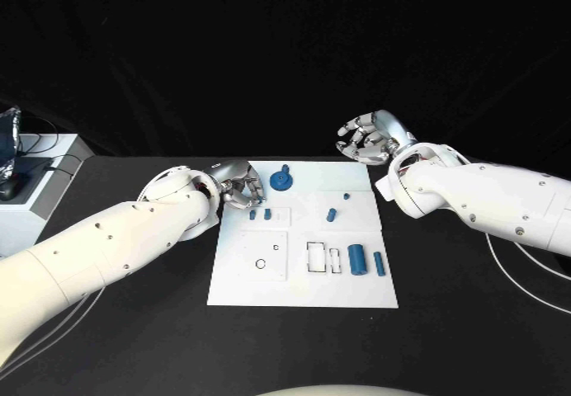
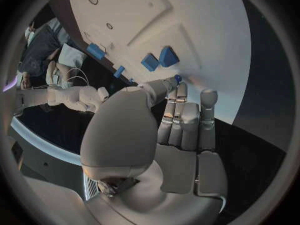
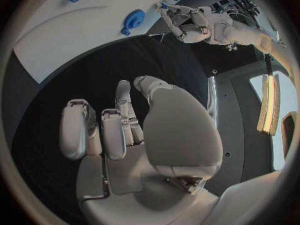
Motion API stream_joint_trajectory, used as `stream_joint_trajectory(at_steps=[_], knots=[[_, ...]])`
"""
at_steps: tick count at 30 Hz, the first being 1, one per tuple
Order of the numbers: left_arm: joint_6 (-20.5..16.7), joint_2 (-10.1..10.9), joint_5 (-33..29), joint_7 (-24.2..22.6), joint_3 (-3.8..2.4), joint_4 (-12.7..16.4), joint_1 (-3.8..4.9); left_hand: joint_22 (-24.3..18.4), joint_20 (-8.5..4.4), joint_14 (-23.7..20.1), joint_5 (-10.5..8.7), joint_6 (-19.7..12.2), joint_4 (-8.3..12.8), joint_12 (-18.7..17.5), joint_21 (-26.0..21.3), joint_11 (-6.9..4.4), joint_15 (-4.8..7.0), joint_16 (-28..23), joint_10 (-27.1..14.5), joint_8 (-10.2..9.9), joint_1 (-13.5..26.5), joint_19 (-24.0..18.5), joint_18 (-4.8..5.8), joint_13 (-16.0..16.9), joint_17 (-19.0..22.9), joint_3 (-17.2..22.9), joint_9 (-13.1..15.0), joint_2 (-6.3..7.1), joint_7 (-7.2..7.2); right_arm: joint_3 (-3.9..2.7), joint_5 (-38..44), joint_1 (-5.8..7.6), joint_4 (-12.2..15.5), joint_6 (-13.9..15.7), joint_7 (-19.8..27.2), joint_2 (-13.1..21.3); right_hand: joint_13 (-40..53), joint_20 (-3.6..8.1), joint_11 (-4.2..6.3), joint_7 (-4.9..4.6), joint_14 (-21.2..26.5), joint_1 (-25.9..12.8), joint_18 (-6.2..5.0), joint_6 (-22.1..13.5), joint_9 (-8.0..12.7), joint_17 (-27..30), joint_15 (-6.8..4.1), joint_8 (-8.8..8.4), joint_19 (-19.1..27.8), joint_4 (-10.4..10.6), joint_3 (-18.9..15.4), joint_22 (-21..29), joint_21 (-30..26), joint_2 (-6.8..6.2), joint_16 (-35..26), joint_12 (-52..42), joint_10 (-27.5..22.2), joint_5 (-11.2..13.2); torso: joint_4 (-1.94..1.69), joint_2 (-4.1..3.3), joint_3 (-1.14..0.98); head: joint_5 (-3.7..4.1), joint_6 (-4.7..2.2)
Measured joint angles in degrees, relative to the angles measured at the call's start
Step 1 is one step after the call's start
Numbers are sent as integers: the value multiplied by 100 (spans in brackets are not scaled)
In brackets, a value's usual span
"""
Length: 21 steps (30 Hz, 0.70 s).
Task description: Assemble the parts on the task board
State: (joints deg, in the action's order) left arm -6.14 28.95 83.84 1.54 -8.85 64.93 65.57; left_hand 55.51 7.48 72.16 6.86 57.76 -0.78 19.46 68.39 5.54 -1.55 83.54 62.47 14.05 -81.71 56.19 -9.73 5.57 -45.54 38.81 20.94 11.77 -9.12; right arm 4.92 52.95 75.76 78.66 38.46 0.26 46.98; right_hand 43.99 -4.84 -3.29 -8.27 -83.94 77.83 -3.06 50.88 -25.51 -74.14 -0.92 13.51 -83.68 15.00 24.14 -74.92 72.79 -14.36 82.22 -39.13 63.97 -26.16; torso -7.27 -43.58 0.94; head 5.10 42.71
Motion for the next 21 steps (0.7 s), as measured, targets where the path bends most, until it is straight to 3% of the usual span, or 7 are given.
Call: stream_joint_trajectory(at_steps=[21], knots=[[-6,79,12,50,-1,29,-1,28,0,0,0,0,32,0,0,0,0,0,0,-24,-1,0,0,0,1,1,1,0,0,0,15,0,-5,0,-1,4,0,0,12,2,0,0,0,-2,0,0,0,0,0,1,-1,1,0,0,0,0,-13,0,-4,6,9,21,-4]])
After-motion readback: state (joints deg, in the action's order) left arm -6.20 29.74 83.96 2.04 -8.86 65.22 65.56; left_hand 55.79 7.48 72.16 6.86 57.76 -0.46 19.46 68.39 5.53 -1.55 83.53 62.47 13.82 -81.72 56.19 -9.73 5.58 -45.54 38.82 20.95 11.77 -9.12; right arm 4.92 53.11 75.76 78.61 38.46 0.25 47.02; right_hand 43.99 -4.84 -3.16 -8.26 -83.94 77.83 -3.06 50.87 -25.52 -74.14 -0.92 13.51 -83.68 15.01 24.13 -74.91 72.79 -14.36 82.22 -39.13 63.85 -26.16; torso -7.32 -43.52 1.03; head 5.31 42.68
